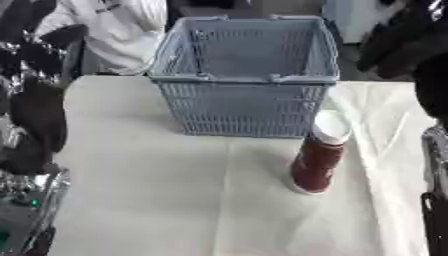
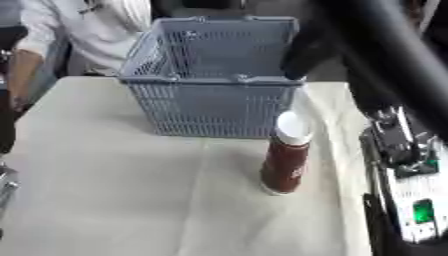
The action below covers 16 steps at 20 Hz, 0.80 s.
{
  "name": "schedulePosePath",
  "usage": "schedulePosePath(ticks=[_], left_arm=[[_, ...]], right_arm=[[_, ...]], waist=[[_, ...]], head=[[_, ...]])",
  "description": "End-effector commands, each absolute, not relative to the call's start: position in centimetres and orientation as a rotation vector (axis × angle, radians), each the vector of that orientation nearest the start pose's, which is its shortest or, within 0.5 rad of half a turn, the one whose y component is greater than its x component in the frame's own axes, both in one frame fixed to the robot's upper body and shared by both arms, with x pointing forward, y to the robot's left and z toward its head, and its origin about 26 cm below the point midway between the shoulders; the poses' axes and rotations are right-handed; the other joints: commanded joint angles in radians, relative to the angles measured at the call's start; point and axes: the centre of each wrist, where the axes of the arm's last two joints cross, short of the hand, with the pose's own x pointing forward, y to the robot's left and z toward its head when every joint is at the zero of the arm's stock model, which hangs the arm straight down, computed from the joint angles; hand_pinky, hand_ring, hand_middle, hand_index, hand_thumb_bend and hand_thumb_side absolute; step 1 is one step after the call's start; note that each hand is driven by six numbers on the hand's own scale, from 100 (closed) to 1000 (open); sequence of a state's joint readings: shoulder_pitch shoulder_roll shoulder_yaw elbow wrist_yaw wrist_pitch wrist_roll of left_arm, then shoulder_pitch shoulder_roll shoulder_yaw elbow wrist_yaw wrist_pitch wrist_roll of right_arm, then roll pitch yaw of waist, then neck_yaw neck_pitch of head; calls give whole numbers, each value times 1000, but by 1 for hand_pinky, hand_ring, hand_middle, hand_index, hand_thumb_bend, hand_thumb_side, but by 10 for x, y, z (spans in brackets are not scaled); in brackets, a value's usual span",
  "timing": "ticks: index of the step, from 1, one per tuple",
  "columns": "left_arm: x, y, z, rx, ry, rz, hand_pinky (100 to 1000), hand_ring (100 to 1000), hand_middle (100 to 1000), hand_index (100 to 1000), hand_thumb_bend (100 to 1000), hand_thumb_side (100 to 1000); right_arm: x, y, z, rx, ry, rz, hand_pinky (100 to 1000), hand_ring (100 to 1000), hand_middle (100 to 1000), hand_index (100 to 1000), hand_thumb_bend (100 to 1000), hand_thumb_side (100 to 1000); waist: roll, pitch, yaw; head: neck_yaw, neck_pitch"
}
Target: Pick up objects on the table and place them in the box.
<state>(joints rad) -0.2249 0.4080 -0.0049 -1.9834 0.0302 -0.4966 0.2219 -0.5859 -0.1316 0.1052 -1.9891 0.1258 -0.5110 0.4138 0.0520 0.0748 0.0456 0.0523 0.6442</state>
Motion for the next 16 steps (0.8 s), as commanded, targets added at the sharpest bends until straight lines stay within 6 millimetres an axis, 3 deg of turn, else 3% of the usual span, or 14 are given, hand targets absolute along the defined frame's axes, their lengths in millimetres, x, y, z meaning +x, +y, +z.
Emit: schedulePosePath(ticks=[1,6,8,13,16], left_arm=[[292,283,192,-241,3508,327,912,737,906,1000,448,1000],[291,283,191,-240,3516,327,912,736,906,1000,451,1000],[291,283,190,-240,3521,333,912,736,906,1000,453,1000],[290,284,187,-241,3538,354,913,737,906,1000,452,1000],[289,284,185,-243,3546,365,913,737,907,1000,454,1000]], right_arm=[[309,-170,267,-162,2963,-1095,351,446,473,554,100,976],[309,-171,265,-153,2980,-1129,370,469,519,603,100,975],[310,-173,268,-110,2964,-1188,392,518,595,659,100,967],[335,-163,277,44,2839,-1374,482,606,708,742,100,981],[356,-153,276,104,2756,-1474,557,670,777,846,100,968]], waist=[[0,-13,2],[1,-18,15],[1,-25,17],[-4,-46,21],[-4,-55,22]], head=[[10,-10],[10,-27],[9,-23],[-30,-14],[-61,-18]])
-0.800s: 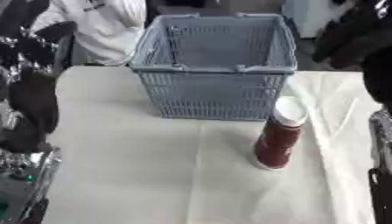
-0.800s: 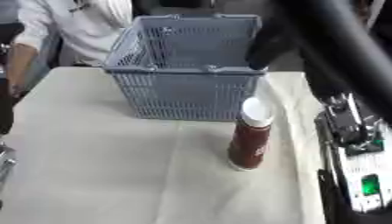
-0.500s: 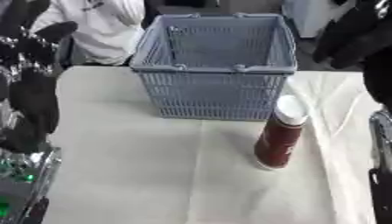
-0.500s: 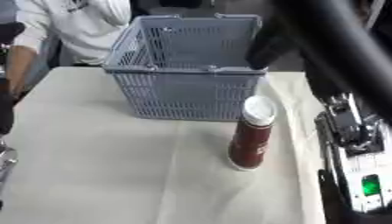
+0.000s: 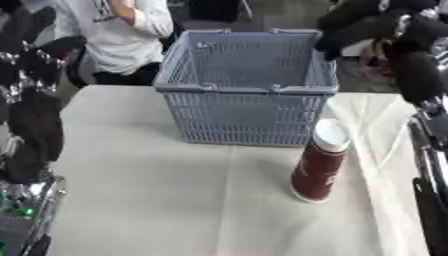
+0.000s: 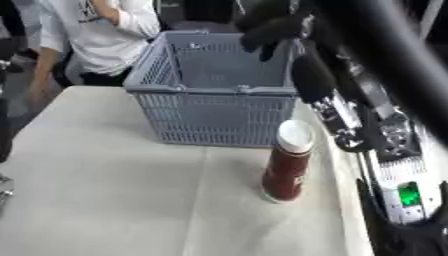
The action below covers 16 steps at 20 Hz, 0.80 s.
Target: Pick up objects on the table and place them in the box.
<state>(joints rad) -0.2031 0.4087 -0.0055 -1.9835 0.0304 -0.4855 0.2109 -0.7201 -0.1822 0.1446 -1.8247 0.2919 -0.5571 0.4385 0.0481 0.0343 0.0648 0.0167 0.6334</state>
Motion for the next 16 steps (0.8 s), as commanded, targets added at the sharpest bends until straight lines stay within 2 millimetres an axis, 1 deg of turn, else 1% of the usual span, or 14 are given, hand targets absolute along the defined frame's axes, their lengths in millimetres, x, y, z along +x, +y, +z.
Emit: schedulePosePath(ticks=[1,3,5,7,8,11,12,16], left_arm=[[289,284,185,-244,3547,366,913,737,907,1000,452,1000],[289,285,184,-245,3548,366,914,738,907,1000,448,1000],[289,285,185,-244,3549,365,914,738,907,1000,447,1000],[289,285,185,-242,3549,366,914,738,907,1000,447,1000],[289,284,185,-241,3549,367,914,738,907,1000,446,1000],[289,284,185,-238,3549,368,914,738,907,1000,445,1000],[289,284,185,-236,3549,368,914,739,908,1000,441,1000],[290,283,186,-230,3547,366,915,739,908,1000,441,1000]], right_arm=[[364,-150,275,126,2725,-1513,574,685,790,864,100,970],[378,-144,270,167,2653,-1599,648,740,835,904,100,972],[391,-140,264,200,2594,-1662,696,765,855,915,100,973],[401,-139,260,241,2527,-1724,792,814,884,923,100,984],[406,-138,257,258,2499,-1751,823,829,893,925,100,987],[416,-137,249,291,2447,-1801,849,841,902,929,100,991],[419,-137,247,301,2435,-1818,875,854,915,935,100,996],[430,-138,236,329,2372,-1895,918,877,933,944,100,1000]], waist=[[0,-16,3],[0,-20,5],[-1,-22,7],[-2,-22,10],[-2,-23,12],[-3,-24,15],[-4,-24,17],[-4,-25,21]], head=[[-32,-8],[-37,-10],[-36,-7],[-31,-6],[-29,-4],[-26,-3],[-25,-4],[-20,-2]])
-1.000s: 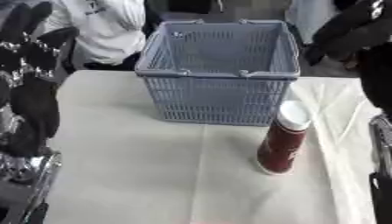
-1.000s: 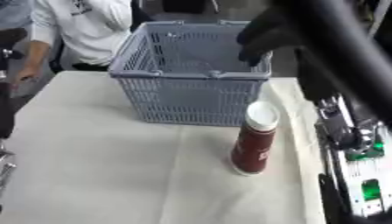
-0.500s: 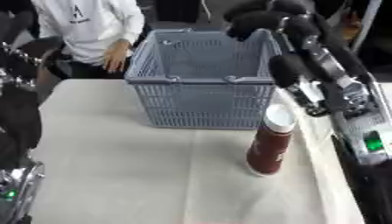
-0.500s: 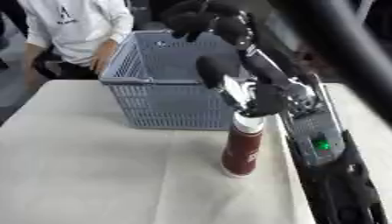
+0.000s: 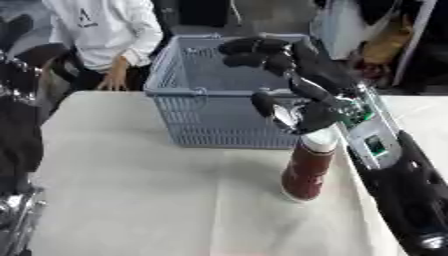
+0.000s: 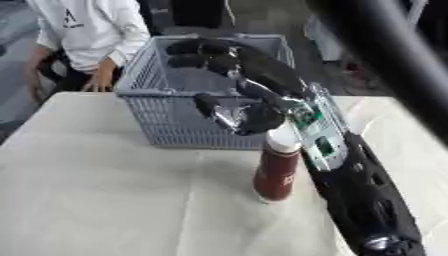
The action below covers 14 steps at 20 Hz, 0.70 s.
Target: Pick up objects on the table and place them in the box.
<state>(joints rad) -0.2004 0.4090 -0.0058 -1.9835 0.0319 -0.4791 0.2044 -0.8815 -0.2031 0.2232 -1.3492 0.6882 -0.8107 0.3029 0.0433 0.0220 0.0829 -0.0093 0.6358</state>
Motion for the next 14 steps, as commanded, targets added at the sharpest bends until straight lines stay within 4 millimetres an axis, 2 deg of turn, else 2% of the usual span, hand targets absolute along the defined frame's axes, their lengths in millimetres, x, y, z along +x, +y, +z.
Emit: schedulePosePath(ticks=[1,5,14], left_arm=[[290,283,186,-230,3547,366,915,739,908,1000,441,1000],[289,283,186,-231,3548,367,915,738,907,1000,443,1000],[289,284,185,-238,3551,392,915,737,907,1000,449,1000]], right_arm=[[432,-138,234,337,2359,-1911,925,881,938,946,100,1000],[436,-145,228,376,2357,-1930,921,876,933,950,100,1000],[447,-178,238,463,2302,-2016,916,869,930,947,100,1000]], waist=[[1,-12,3],[1,-11,3],[-4,-12,0]], head=[[6,-4],[4,-6],[12,4]])
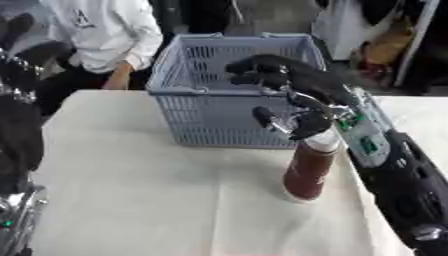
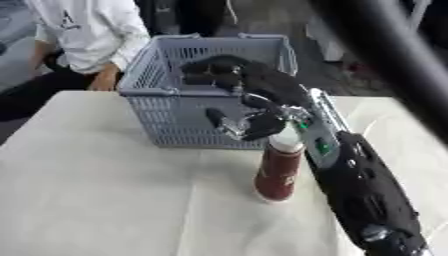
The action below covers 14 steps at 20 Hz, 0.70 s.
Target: Pick up objects on the table and place them in the box.
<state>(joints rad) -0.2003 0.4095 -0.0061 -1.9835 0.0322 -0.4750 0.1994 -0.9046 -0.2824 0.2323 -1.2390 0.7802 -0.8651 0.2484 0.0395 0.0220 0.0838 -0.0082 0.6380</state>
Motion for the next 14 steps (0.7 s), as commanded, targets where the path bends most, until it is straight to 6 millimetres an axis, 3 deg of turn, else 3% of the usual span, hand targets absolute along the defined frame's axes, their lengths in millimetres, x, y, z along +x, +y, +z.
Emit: schedulePosePath(ticks=[1,14], left_arm=[[289,285,185,-240,3551,395,915,737,907,1000,450,1000],[289,286,186,-250,3548,407,916,737,907,1000,447,1000]], right_arm=[[448,-182,237,471,2291,-2035,917,870,930,947,100,1000],[447,-217,226,519,2261,-2144,900,863,929,952,100,1000]], waist=[[-2,-12,-2],[-7,-12,-5]], head=[[13,4],[21,5]])
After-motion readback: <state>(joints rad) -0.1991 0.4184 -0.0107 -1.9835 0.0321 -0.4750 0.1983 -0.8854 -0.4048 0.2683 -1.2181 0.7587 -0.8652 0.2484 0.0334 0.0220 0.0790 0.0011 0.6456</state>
